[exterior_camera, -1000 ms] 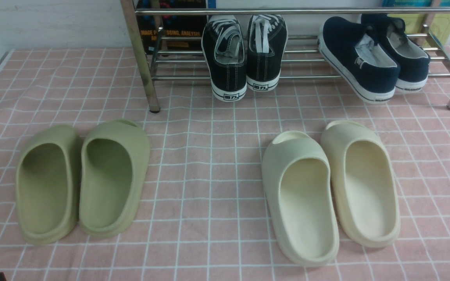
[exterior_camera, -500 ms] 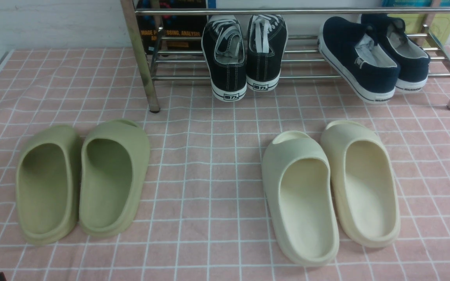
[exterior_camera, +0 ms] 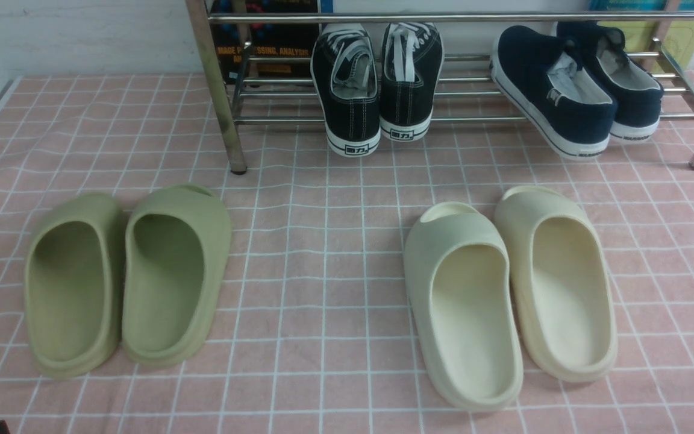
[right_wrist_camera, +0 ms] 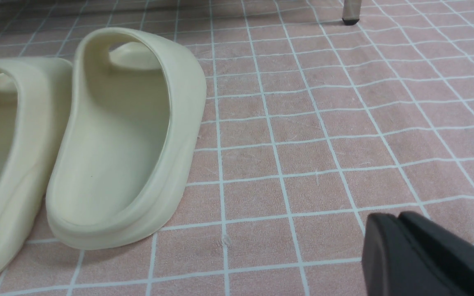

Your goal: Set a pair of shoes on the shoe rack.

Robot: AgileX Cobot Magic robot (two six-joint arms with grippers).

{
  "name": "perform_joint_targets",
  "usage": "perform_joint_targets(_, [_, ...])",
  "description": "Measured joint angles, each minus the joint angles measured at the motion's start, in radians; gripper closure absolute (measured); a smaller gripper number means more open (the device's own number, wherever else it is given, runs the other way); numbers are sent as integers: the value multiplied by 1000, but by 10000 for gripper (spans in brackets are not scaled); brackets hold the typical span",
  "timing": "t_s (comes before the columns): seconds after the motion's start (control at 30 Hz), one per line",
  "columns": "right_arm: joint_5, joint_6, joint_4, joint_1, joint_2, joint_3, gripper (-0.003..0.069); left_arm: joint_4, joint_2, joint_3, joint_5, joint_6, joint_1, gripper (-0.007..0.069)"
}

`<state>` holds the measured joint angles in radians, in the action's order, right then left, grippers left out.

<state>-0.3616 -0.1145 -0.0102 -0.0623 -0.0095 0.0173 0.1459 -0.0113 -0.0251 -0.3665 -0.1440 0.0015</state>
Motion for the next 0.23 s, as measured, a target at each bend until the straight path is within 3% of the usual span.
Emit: perform_joint_targets(0.23, [0, 0, 0, 0, 0, 0, 608, 0, 0, 0, 0, 0, 0, 385])
